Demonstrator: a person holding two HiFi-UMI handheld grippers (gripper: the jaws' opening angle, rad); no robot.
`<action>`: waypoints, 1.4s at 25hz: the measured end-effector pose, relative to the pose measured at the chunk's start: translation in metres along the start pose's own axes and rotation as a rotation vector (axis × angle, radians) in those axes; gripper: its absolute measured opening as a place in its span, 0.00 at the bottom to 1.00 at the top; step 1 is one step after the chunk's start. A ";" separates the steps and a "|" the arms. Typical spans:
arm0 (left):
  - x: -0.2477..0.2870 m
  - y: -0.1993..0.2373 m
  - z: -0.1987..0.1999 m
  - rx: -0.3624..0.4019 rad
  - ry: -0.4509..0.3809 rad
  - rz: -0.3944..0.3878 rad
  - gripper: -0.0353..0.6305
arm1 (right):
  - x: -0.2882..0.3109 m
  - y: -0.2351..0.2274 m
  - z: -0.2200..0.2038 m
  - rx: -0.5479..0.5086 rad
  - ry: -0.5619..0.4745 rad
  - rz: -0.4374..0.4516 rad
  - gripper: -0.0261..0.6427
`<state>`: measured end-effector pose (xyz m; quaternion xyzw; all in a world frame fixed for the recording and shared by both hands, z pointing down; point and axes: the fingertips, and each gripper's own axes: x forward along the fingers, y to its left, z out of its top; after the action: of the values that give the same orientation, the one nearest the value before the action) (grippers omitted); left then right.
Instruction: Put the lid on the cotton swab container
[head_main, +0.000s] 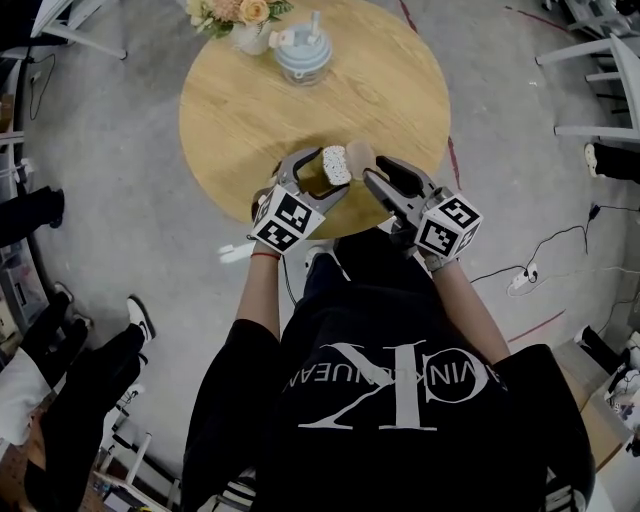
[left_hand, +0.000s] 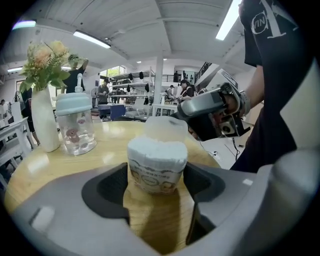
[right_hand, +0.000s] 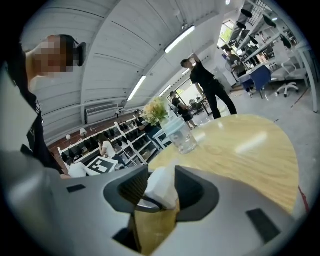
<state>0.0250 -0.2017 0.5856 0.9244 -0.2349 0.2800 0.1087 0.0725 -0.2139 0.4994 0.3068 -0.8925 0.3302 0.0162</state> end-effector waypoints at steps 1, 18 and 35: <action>0.001 0.000 0.000 0.003 0.001 0.001 0.56 | 0.001 0.001 0.001 0.001 -0.003 0.003 0.24; 0.002 0.005 -0.003 -0.073 -0.017 0.123 0.56 | 0.023 0.017 0.006 -0.112 0.034 0.046 0.21; 0.004 0.003 0.000 -0.114 -0.024 0.169 0.55 | 0.045 0.038 -0.012 -0.200 0.138 0.096 0.17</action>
<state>0.0265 -0.2063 0.5882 0.8970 -0.3289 0.2631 0.1342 0.0130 -0.2088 0.4970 0.2371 -0.9315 0.2601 0.0920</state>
